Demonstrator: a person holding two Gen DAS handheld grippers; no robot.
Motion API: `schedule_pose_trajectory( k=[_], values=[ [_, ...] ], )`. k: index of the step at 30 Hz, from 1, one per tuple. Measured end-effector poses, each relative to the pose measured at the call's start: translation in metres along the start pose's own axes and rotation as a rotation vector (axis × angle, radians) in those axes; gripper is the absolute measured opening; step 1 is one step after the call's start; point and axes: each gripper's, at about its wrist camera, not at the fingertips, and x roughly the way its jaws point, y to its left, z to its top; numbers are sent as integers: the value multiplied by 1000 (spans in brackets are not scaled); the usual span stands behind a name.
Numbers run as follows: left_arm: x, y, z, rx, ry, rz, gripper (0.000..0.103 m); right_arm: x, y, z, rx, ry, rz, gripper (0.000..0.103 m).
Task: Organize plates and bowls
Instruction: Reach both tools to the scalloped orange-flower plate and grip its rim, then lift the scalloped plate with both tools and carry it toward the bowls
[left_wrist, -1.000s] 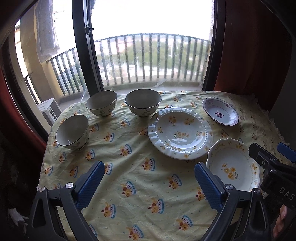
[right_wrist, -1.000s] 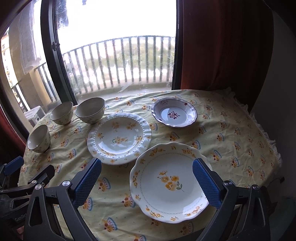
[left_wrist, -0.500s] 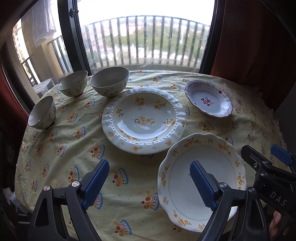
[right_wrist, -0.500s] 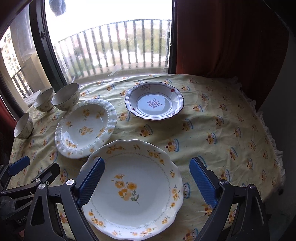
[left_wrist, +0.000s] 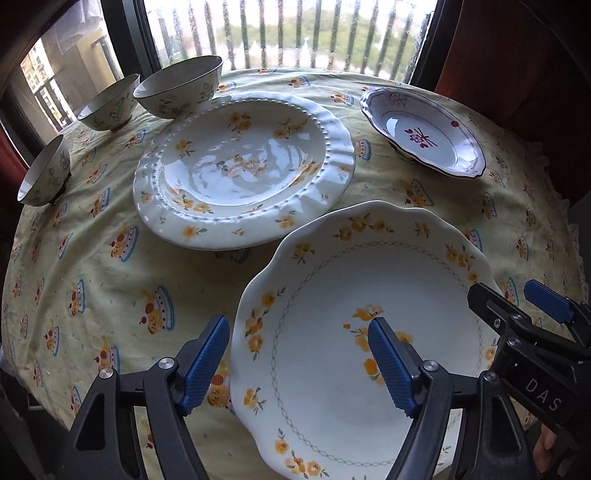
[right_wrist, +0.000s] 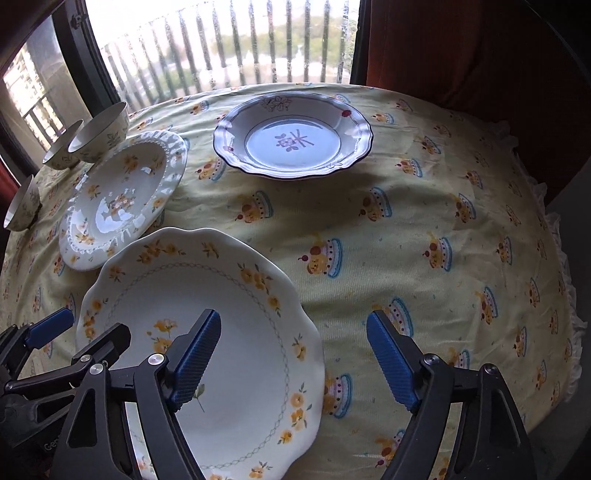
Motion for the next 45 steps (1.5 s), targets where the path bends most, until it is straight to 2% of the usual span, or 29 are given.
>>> schedule_pose_trajectory(
  k=[7, 10, 12, 18, 28, 37, 45],
  values=[
    [13, 2, -6, -34, 55, 41, 72, 22, 3, -2, -24, 58, 31, 79],
    [15, 0, -7, -25, 66, 60, 71, 32, 3, -4, -39, 89, 30, 69],
    [19, -1, -8, -15, 80, 76, 72, 38, 2, -5, -38, 116, 36, 68],
    [20, 3, -7, -50, 95, 63, 73, 42, 7, -2, -43, 148, 76, 68],
    [18, 2, -3, -64, 112, 94, 69, 39, 8, -4, -3, 173, 57, 69],
    [12, 21, -7, -17, 126, 63, 69, 25, 24, -13, 20, 174, 27, 69],
    [-1, 59, -8, 54, 103, 16, 69, -2, 63, -22, 88, 138, -13, 69]
  ],
)
